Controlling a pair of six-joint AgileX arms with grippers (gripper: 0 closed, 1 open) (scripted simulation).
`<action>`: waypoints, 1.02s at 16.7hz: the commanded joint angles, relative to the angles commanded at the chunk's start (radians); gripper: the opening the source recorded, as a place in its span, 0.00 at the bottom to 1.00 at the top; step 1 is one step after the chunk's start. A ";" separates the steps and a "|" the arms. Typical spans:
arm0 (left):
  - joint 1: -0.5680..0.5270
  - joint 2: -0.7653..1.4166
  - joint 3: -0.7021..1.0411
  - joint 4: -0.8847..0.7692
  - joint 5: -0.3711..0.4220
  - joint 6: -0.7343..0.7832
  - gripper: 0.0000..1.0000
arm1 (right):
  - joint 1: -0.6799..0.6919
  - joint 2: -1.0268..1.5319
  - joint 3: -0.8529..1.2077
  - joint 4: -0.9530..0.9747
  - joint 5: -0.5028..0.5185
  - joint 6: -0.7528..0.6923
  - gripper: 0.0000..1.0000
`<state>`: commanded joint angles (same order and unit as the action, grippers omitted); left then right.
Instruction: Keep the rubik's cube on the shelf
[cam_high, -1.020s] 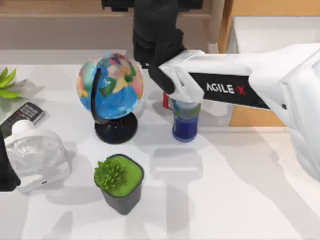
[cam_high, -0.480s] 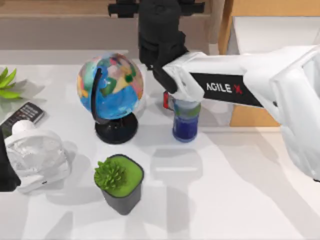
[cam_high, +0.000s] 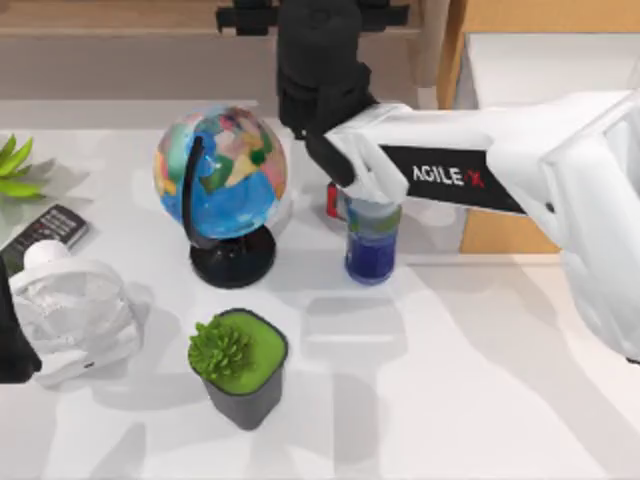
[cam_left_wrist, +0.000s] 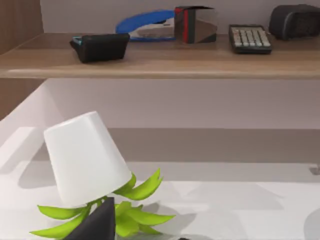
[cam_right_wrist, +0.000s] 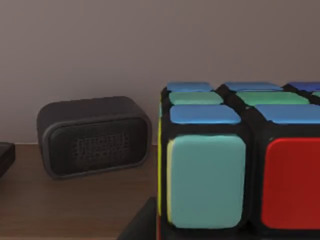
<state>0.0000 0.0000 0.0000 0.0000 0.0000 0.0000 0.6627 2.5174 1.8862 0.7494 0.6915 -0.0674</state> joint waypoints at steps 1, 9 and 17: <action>0.000 0.000 0.000 0.000 0.000 0.000 1.00 | 0.000 0.000 0.000 0.000 0.000 0.000 0.83; 0.000 0.000 0.000 0.000 0.000 0.000 1.00 | 0.000 0.000 0.000 0.000 0.000 0.000 1.00; 0.000 0.000 0.000 0.000 0.000 0.000 1.00 | 0.009 -0.053 -0.102 0.028 -0.031 -0.081 1.00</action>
<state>0.0000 0.0000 0.0000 0.0000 0.0000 0.0000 0.6721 2.4648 1.7843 0.7778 0.6610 -0.1485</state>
